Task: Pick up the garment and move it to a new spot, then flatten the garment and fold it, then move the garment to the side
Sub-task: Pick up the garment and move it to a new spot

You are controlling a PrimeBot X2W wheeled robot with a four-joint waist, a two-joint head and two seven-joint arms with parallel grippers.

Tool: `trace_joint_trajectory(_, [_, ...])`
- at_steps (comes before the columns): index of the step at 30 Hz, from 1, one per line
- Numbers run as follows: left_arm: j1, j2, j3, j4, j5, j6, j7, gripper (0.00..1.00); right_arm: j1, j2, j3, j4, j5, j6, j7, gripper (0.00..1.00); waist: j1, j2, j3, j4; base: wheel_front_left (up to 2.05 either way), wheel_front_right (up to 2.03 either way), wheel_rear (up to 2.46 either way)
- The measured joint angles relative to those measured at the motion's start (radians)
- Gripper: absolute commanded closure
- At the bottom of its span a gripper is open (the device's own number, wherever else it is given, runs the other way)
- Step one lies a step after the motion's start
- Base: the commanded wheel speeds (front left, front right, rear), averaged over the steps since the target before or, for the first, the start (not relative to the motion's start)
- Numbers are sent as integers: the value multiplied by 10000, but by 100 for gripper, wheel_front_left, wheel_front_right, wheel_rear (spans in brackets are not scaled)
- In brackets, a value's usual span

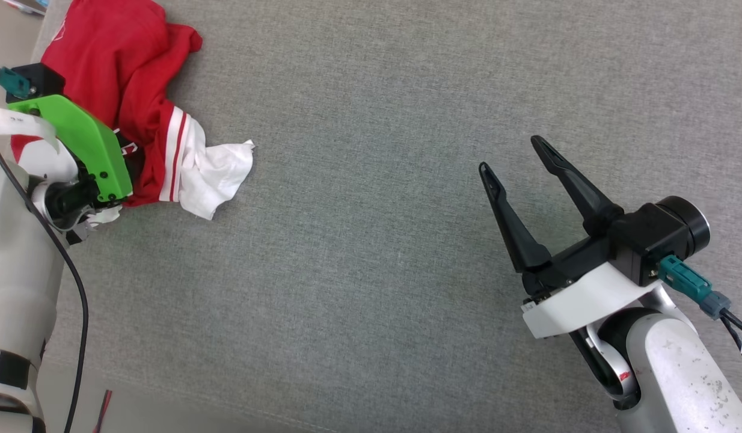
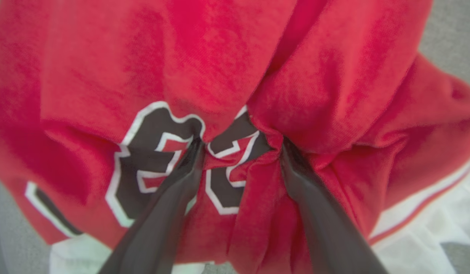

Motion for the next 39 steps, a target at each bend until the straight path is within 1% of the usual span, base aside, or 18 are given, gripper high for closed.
trace_joint_trajectory(1, [-59,-13,-6,102,-123,0,86,28,-13,-2,0,10,12,0,-2,0,0,0,-9,-20,0,0,0])
trace_joint_trajectory(2, [-81,-31,8,194,-278,2,90,92,-18,-8,-6,35,15,0,-17,0,0,0,-34,-32,0,0,0])
trace_joint_trajectory(3, [-80,-38,-15,276,-343,2,90,100,-18,-10,-6,54,36,0,-48,0,0,0,-75,-37,0,0,0])
trace_joint_trajectory(6, [-52,-50,-119,499,-401,2,25,100,-15,15,4,182,111,0,-90,0,0,-2,-240,-43,0,0,0])
trace_joint_trajectory(11, [161,-79,-420,518,-378,2,-1043,100,19,125,-67,378,192,0,-240,0,1,-2,-642,-33,0,0,0])
trace_joint_trajectory(15, [377,-33,-629,514,-146,2,-2326,100,182,293,-180,577,280,0,-426,0,0,-2,-1106,-18,0,0,0])
trace_joint_trajectory(17, [372,50,-729,476,-12,2,-3135,100,326,384,-251,671,332,0,-523,0,0,-2,-1385,-8,0,0,0])
trace_joint_trajectory(20, [349,77,-752,-25,52,2,-4498,100,524,543,-405,769,378,0,-640,0,0,-2,-1791,12,0,0,0])
trace_joint_trajectory(24, [342,90,-1026,-456,311,2,-5726,100,751,681,-543,920,512,0,-754,0,0,-2,-2346,32,0,0,0])
trace_joint_trajectory(27, [315,90,-1108,-581,443,2,-6404,100,929,779,-625,1003,562,0,-815,0,0,-2,-2739,28,0,0,0])
trace_joint_trajectory(30, [204,71,-1241,-740,623,6,-6916,100,1102,882,-721,1041,581,0,-892,0,0,-2,-3096,-10,0,0,0])
trace_joint_trajectory(32, [126,-38,-1281,-836,700,73,-7133,100,1212,920,-872,1060,581,0,-930,0,0,-2,-3309,-56,0,0,0])
trace_joint_trajectory(35, [138,-314,-1398,-1043,813,140,-7241,100,1436,945,-1093,1070,579,0,-966,0,0,-1,-3608,-165,0,0,0])
trace_joint_trajectory(39, [272,-570,-1622,-1392,888,280,-7227,100,1637,995,-1273,1039,510,0,-974,0,-1,-1,-3862,-506,0,0,0])
